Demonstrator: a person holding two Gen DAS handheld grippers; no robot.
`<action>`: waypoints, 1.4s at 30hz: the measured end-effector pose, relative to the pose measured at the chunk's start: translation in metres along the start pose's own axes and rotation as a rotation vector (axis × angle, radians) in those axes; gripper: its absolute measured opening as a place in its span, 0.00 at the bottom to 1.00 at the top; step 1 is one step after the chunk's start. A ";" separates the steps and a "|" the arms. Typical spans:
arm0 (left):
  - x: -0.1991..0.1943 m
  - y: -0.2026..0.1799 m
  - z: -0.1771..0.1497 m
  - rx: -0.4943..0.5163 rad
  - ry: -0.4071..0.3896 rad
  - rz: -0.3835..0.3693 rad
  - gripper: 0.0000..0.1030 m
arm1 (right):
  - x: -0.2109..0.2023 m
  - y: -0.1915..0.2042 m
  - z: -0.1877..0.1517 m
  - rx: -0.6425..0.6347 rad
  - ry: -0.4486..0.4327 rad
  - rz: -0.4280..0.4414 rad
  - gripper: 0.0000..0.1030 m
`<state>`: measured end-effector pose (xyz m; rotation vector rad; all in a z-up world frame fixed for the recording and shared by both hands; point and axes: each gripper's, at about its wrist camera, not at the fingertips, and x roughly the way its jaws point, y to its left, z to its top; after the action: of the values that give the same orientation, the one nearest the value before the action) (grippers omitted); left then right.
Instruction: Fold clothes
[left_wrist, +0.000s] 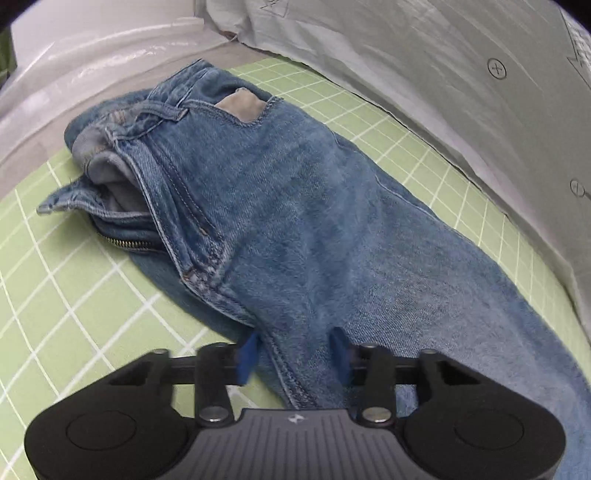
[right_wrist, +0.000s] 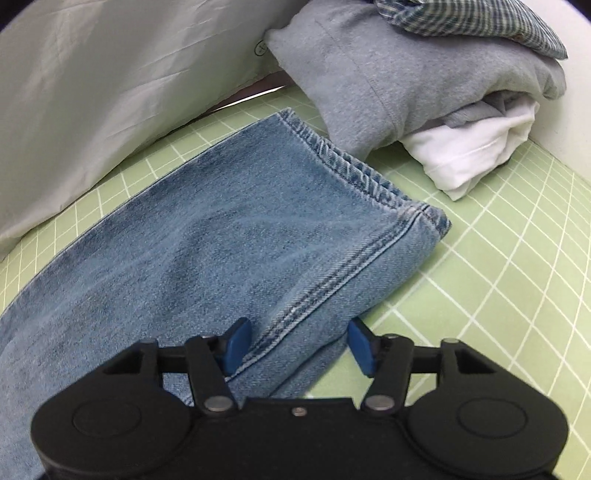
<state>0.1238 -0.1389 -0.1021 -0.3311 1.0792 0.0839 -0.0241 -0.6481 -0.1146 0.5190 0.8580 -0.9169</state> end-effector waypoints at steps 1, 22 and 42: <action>0.000 0.001 0.000 0.008 -0.001 -0.007 0.22 | -0.002 -0.001 -0.001 -0.017 -0.008 0.002 0.39; -0.045 0.061 -0.019 0.053 -0.017 0.005 0.25 | -0.074 -0.102 -0.065 0.023 -0.044 0.132 0.65; -0.031 0.025 -0.027 -0.009 -0.046 0.153 0.46 | 0.015 -0.065 0.017 0.079 -0.079 0.130 0.20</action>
<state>0.0810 -0.1206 -0.0922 -0.2535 1.0577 0.2319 -0.0673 -0.7011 -0.1200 0.5962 0.7106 -0.8490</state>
